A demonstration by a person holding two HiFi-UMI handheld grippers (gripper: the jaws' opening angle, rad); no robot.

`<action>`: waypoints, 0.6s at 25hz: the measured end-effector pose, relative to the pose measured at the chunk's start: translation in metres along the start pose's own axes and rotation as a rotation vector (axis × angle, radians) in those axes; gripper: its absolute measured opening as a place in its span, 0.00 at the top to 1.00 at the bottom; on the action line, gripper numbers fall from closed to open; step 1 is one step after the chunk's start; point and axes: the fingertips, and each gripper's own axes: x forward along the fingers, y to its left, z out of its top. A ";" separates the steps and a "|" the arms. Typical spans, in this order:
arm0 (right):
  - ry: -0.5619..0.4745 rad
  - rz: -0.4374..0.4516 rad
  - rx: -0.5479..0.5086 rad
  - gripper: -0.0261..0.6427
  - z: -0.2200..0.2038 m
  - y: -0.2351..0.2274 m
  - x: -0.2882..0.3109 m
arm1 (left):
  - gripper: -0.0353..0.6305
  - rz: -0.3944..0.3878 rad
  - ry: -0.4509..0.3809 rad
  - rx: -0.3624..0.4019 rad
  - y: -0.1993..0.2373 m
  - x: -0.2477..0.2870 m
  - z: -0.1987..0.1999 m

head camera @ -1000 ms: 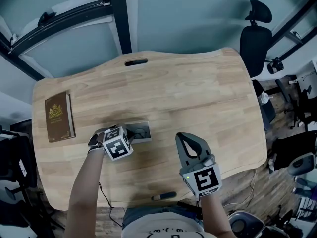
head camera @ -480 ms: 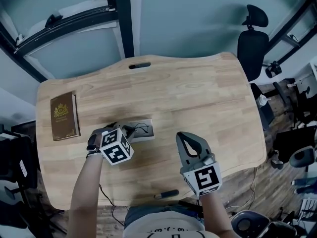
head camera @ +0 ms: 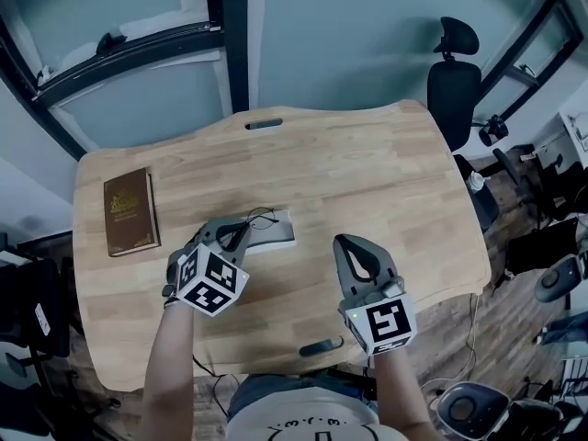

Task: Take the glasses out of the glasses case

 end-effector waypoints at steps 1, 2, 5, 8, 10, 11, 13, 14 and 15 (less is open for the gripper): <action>-0.010 -0.010 -0.004 0.94 0.004 0.002 -0.002 | 0.91 0.026 -0.041 -0.042 0.003 -0.010 0.004; -0.022 -0.019 -0.007 0.94 0.008 0.004 -0.005 | 0.92 0.053 -0.079 -0.080 0.006 -0.021 0.008; -0.061 -0.028 -0.025 0.94 0.022 0.010 -0.011 | 0.92 0.150 -0.183 -0.184 0.017 -0.054 0.017; -0.104 -0.022 -0.044 0.94 0.037 0.017 -0.020 | 0.92 0.246 -0.299 -0.322 0.025 -0.090 0.024; -0.132 -0.021 -0.055 0.94 0.048 0.018 -0.029 | 0.92 0.302 -0.378 -0.406 0.028 -0.113 0.029; -0.147 -0.023 -0.057 0.94 0.052 0.018 -0.034 | 0.91 0.331 -0.410 -0.433 0.028 -0.123 0.033; -0.176 -0.026 -0.058 0.95 0.060 0.017 -0.046 | 0.92 0.392 -0.460 -0.456 0.025 -0.143 0.040; -0.189 -0.027 -0.058 0.95 0.063 0.017 -0.053 | 0.92 0.423 -0.481 -0.462 0.022 -0.152 0.044; -0.201 -0.027 -0.059 0.95 0.067 0.017 -0.060 | 0.92 0.453 -0.503 -0.467 0.019 -0.162 0.048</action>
